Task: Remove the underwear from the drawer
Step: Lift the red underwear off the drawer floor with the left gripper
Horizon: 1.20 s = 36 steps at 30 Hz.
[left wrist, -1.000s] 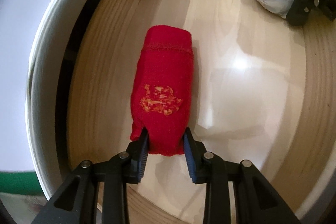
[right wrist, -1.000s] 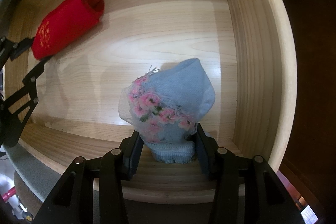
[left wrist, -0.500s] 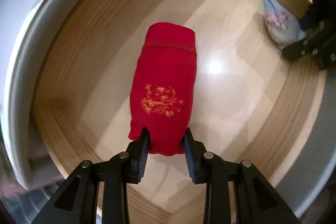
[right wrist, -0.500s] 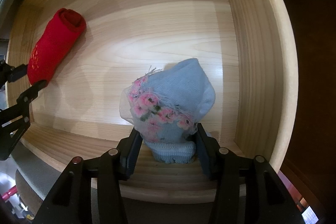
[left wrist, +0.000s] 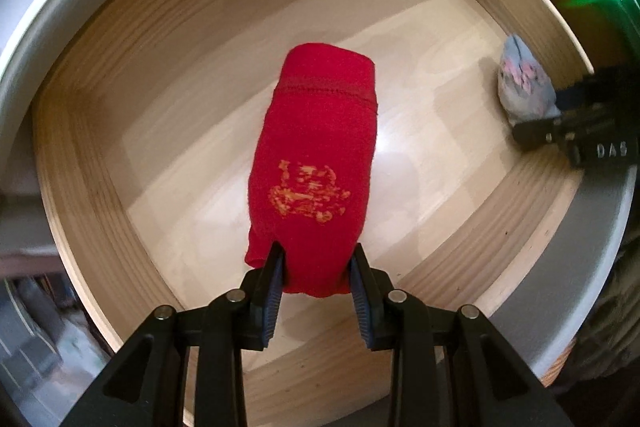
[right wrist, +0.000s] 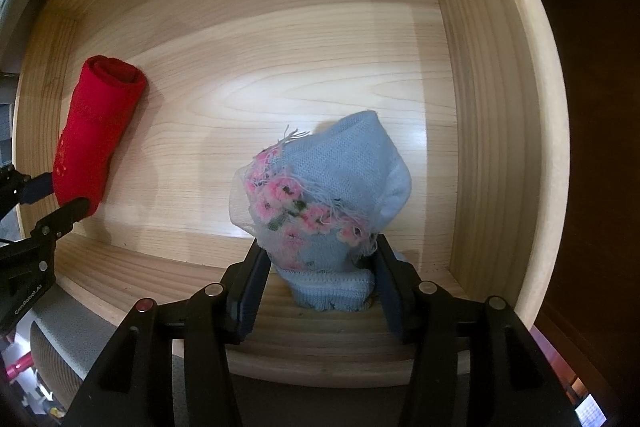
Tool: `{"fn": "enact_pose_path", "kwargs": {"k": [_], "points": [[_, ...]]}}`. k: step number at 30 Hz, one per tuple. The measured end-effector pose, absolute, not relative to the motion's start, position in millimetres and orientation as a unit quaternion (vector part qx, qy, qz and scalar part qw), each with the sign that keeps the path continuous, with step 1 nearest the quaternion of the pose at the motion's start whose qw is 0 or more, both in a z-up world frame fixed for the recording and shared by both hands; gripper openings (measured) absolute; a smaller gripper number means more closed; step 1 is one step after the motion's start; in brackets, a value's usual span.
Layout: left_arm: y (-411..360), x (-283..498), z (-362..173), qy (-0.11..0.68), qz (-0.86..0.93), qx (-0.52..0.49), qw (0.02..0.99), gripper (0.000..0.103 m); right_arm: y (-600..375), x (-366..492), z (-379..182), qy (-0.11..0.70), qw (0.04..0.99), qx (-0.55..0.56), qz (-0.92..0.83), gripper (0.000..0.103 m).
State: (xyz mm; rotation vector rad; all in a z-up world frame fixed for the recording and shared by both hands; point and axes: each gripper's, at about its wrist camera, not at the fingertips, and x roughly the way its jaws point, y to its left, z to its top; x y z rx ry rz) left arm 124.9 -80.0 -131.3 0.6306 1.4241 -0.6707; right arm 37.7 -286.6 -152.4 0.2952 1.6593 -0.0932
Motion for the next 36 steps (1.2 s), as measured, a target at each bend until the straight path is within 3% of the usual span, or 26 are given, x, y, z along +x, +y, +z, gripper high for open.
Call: {"fn": "enact_pose_path", "kwargs": {"k": [9,11,17,28,36], "points": [[-70.7,126.5,-121.7,0.640,-0.268,0.214,0.688,0.043,-282.1,35.7,-150.1,0.736,0.664,0.128,-0.041,0.050],[-64.3,130.0,-118.6,0.647,-0.271,0.194,0.686,0.053,-281.5,35.9,-150.0,0.736,0.664,0.128,-0.041,0.050],[-50.6,135.9,-99.6,0.643,-0.276,0.172,0.694,0.060,-282.0,35.6,-150.0,0.736,0.664,0.129,-0.041,0.050],[-86.8,148.1,-121.2,0.647,-0.268,0.215,0.680,0.061,-280.5,34.6,-149.6,0.735,0.664,0.129,-0.041,0.050],[-95.8,155.3,-136.3,0.666,-0.254,0.186,0.676,0.061,-276.5,35.5,-149.5,0.738,0.662,0.125,-0.042,0.053]]}}
